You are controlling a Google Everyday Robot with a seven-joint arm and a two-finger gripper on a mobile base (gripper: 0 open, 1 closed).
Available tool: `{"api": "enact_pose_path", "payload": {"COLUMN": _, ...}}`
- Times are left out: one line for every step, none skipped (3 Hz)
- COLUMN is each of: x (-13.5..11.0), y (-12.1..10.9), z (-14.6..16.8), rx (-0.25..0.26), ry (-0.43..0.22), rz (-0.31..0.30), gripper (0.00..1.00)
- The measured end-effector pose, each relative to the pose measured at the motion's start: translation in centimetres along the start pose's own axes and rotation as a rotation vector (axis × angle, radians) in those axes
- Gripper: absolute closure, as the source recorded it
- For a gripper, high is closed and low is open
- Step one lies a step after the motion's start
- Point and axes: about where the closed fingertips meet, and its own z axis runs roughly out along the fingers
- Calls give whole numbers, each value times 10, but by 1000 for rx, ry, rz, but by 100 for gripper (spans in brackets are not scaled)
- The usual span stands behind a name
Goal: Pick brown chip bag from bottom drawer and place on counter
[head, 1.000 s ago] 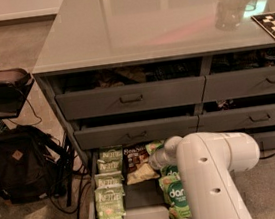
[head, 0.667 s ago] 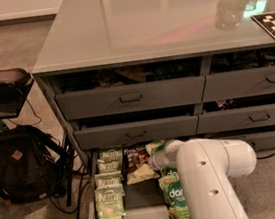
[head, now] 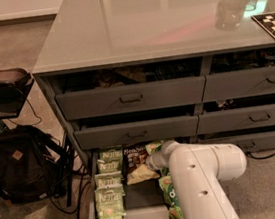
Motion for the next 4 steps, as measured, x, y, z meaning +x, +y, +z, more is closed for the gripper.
{"api": "enact_pose_path", "payload": {"x": 6, "y": 5, "z": 8, "rx": -20, "ry": 32, "rz": -6, "gripper": 0}}
{"api": "enact_pose_path", "payload": {"x": 12, "y": 11, "z": 15, "rx": -46, "ry": 60, "rz": -7, "gripper": 0}}
{"api": "enact_pose_path", "payload": {"x": 16, "y": 13, "z": 20, "rx": -54, "ry": 79, "rz": 0, "gripper": 0}}
{"api": "enact_pose_path", "payload": {"x": 19, "y": 13, "z": 24, "rx": -56, "ry": 89, "rz": 4, "gripper": 0}}
